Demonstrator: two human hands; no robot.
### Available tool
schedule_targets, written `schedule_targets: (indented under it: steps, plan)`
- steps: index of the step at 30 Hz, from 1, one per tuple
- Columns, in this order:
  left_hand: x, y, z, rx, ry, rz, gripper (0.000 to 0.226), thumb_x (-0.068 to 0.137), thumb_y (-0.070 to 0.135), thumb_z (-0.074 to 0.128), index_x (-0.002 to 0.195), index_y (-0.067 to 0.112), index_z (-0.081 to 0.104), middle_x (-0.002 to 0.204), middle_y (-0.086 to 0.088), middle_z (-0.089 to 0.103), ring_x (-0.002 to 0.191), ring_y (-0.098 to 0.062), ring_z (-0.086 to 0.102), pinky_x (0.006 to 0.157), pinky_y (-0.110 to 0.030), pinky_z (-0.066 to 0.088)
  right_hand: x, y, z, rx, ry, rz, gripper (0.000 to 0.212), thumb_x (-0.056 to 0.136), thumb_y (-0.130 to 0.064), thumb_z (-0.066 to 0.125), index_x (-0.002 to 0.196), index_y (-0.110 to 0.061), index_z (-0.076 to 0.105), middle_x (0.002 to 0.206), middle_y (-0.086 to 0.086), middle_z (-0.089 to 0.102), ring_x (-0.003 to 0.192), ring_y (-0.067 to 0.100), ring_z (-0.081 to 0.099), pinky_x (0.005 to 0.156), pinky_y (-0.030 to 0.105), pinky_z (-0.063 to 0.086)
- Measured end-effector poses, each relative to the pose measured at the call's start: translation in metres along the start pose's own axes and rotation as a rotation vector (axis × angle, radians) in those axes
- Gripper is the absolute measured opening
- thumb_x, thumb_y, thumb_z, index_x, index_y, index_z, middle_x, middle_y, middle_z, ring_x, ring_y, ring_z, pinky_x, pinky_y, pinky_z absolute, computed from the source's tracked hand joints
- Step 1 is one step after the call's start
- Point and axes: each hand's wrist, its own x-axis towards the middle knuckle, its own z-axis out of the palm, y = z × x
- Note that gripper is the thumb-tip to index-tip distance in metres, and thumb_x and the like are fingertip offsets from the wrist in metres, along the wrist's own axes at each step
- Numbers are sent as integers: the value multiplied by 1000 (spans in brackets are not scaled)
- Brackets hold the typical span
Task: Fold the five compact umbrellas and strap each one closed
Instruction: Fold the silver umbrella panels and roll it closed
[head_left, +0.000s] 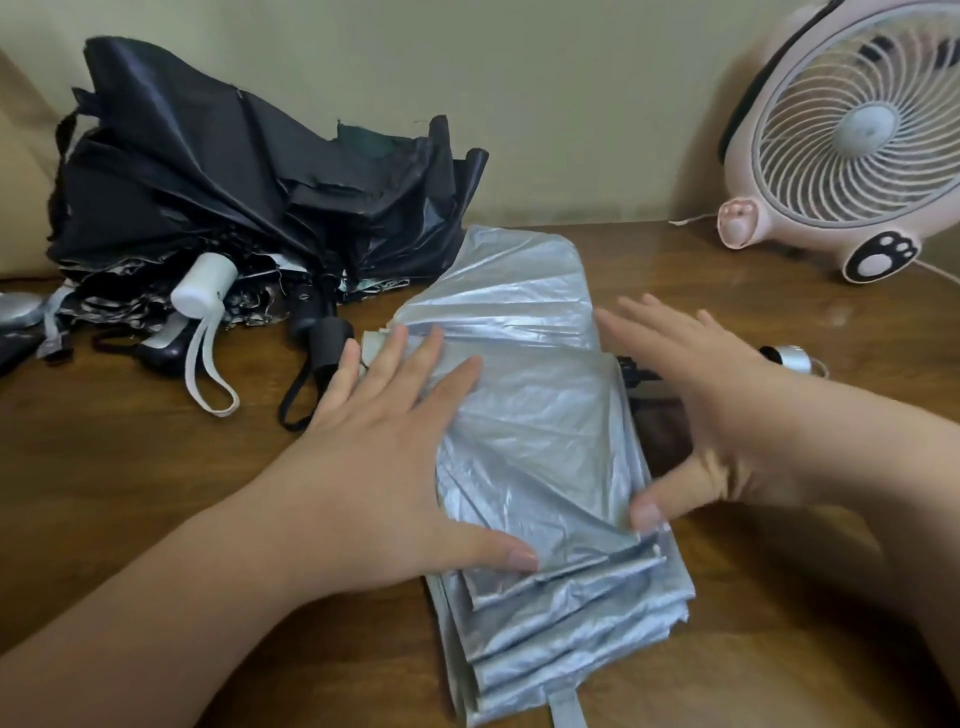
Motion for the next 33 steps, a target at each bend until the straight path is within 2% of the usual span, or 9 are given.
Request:
schedule_targets:
  steps: [4,7,14,20,23,25,28,30,33]
  plan:
    - [-1,15,-1,-2,115,99,110,68,104,5,155,43,-23,158,15,-44,138,-5,-50,122,-49,-22,4,-11,6,120,196,-93,132,51,-94,56,161,-38,11,169,-15,4,152,-6,-13,128,36,-5]
    - [-4,25,6,75,30,184,106,70,103,5,153,46,-28,155,15,-48,136,-7,-53,120,-49,-25,10,-20,17,-50,68,-140,135,49,-98,57,159,-46,-2,169,-13,-7,152,2,-21,123,34,-15]
    - [-6,19,9,107,-108,216,100,62,108,13,142,65,-30,148,18,-55,132,-9,-57,120,-51,-25,1,-3,9,-138,-128,128,153,35,-93,69,153,-52,-19,168,-14,-17,152,7,-25,124,42,-15]
    - [-9,26,8,62,-37,231,101,62,108,17,145,66,-24,151,19,-51,135,-12,-55,121,-51,-23,1,6,9,214,178,-55,133,52,-92,62,161,-44,3,168,-21,6,153,-3,-12,127,41,-8]
    - [-9,32,10,61,-5,259,82,71,102,2,140,68,-27,155,17,-47,137,-12,-52,121,-51,-22,8,-8,17,84,203,-86,108,68,-95,41,159,-49,6,170,-13,5,155,3,-11,126,44,-7]
    - [-7,31,13,63,-6,250,69,80,92,-7,143,68,-22,157,17,-44,137,-12,-53,120,-50,-25,9,-11,21,-37,62,-34,91,73,-89,31,154,-58,4,170,-14,-2,155,7,-14,126,44,-9]
    - [-4,27,17,103,-24,224,68,82,87,-7,147,66,-18,157,19,-44,135,-12,-54,119,-51,-27,6,-1,16,-119,-70,24,68,89,-69,39,148,-70,4,168,-21,-6,155,7,-16,125,45,-9]
    - [-2,25,18,102,-18,195,76,78,93,-3,147,65,-18,156,18,-45,136,-13,-54,120,-52,-25,3,6,13,-87,-15,16,64,99,-46,52,148,-67,16,168,-20,3,155,7,-11,127,48,-4]
    - [0,25,16,85,-11,137,96,65,104,5,147,63,-24,155,15,-48,137,-16,-53,120,-53,-23,2,-1,16,172,253,-84,55,101,-24,56,149,-47,43,165,-11,26,155,3,8,128,42,15]
